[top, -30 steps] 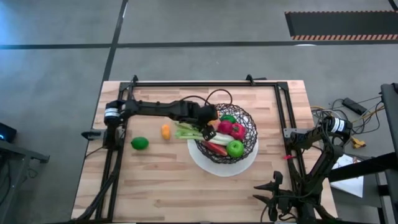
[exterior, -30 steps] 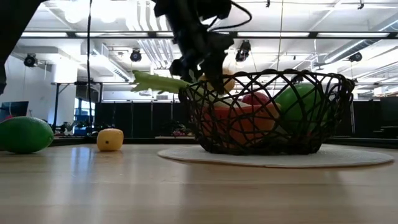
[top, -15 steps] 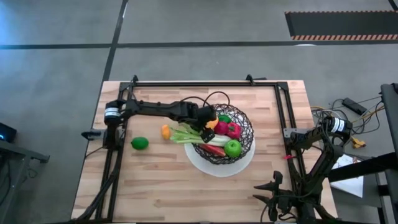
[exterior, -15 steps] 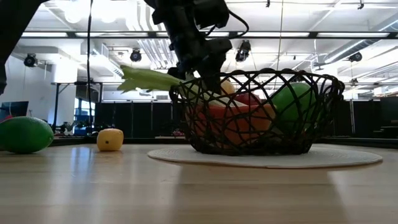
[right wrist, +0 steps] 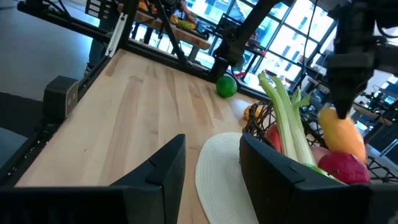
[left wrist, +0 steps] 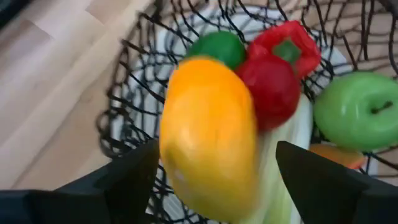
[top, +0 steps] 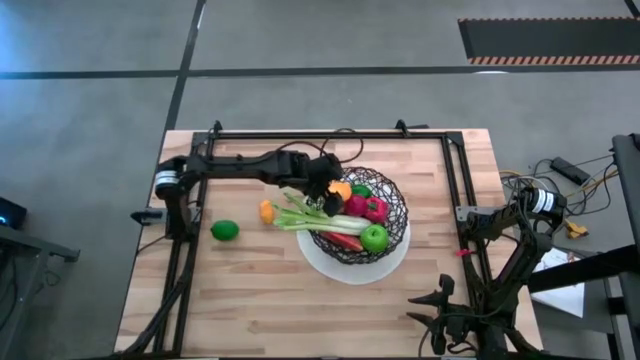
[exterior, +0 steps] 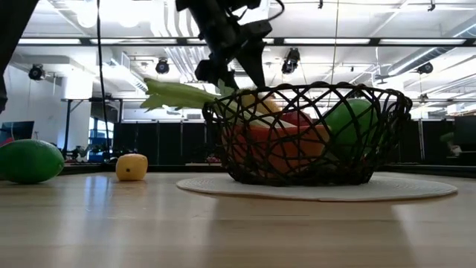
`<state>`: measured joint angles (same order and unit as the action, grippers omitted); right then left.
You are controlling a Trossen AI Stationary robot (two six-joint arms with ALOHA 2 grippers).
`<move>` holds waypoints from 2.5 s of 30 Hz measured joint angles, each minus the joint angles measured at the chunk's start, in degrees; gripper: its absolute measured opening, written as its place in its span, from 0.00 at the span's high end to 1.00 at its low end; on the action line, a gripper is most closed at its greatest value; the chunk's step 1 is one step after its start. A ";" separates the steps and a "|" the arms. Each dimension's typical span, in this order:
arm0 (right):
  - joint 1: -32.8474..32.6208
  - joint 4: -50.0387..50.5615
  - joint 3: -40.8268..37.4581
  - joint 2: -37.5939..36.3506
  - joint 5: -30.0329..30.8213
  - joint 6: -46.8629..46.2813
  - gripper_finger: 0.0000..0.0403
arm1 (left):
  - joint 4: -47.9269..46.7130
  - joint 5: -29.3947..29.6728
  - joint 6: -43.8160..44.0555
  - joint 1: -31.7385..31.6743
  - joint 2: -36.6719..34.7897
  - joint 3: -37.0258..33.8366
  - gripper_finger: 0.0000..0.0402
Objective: Build produce basket
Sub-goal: Put the yellow mango into the wire basket, then put the green lime into the wire basket
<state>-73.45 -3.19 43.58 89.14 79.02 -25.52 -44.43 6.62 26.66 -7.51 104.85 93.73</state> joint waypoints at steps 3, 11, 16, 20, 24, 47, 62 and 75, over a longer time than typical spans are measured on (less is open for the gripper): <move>0.00 -0.05 -0.09 0.00 0.01 -0.01 0.66 | 0.59 1.18 0.00 0.06 -0.17 -0.29 0.27; 0.00 -0.05 -0.12 0.00 0.01 -0.02 0.66 | 2.41 7.35 -0.20 0.75 1.83 -2.25 0.35; 0.00 -0.05 -0.12 0.00 0.01 -0.02 0.66 | 3.54 9.24 -1.95 0.76 3.19 -2.29 0.40; 0.00 -0.05 -0.15 0.00 0.01 -0.02 0.66 | 6.01 11.09 -3.69 0.88 3.88 -2.32 0.45; 0.00 -0.05 -0.23 0.00 0.01 -0.02 0.66 | 11.51 12.21 -8.09 1.36 3.49 -2.33 0.50; 0.00 -0.07 -0.40 0.00 -1.03 -1.95 0.66 | -33.50 29.91 21.62 25.13 -9.35 -1.63 0.57; 0.00 -0.05 -0.64 0.00 -1.04 -1.40 0.66 | -41.15 14.99 52.43 31.97 -13.15 -24.38 0.57; 0.00 -0.05 -0.75 0.00 -1.01 -1.31 0.66 | -30.10 4.86 52.25 29.64 -27.04 -42.99 0.26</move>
<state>-73.45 -3.25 42.83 89.14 78.01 -26.83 -74.53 11.49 78.90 22.13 77.81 50.74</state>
